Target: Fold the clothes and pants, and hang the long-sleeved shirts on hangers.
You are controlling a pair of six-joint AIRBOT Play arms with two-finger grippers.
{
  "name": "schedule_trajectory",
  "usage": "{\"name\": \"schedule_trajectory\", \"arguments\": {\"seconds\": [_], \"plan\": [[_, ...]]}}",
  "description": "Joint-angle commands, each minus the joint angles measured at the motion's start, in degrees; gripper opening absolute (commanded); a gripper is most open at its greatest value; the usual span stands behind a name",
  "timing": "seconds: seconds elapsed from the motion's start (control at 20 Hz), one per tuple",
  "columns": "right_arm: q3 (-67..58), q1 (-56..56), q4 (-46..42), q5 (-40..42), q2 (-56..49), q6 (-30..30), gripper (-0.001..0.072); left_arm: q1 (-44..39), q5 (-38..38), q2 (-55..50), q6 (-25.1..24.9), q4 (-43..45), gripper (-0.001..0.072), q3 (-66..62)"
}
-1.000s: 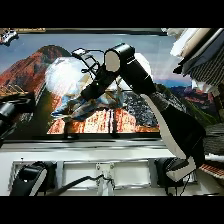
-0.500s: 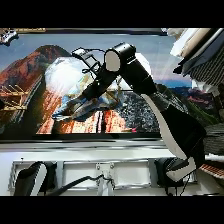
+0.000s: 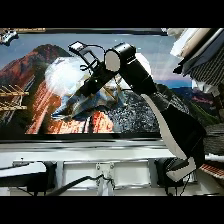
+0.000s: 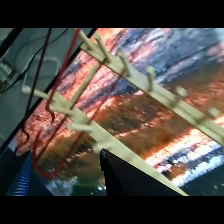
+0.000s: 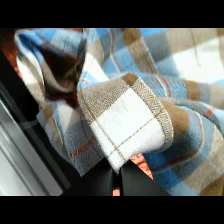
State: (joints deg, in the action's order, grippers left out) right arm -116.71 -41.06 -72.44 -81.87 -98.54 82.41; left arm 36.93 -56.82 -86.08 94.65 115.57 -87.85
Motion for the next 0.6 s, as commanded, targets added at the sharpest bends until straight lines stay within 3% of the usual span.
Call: {"name": "schedule_trajectory", "arguments": {"seconds": [0.0, 0.4, 0.45, 0.55], "plan": [[0.0, -0.1, 0.0, 2.8, 0.0, -0.1, 0.0028, 1.0, -3.6, -10.3, -2.6, 1.4, 0.043, -8.6], [0.0, -0.1, 0.0, -0.6, 0.0, -0.1, 0.0029, 3.9, 1.7, -13.9, -2.7, 4.6, 0.0401, -8.6], [0.0, -0.1, 0.0, -0.7, 0.0, -0.1, 0.0029, 4.4, 2.4, -14.2, -3.8, 4.4, 0.0356, -8.6], [0.0, -0.1, 0.2, -1.1, 0.0, 0.0, 0.003, 5.4, 4.7, -15.0, -5.2, 3.2, 0.0353, -8.7]]}}
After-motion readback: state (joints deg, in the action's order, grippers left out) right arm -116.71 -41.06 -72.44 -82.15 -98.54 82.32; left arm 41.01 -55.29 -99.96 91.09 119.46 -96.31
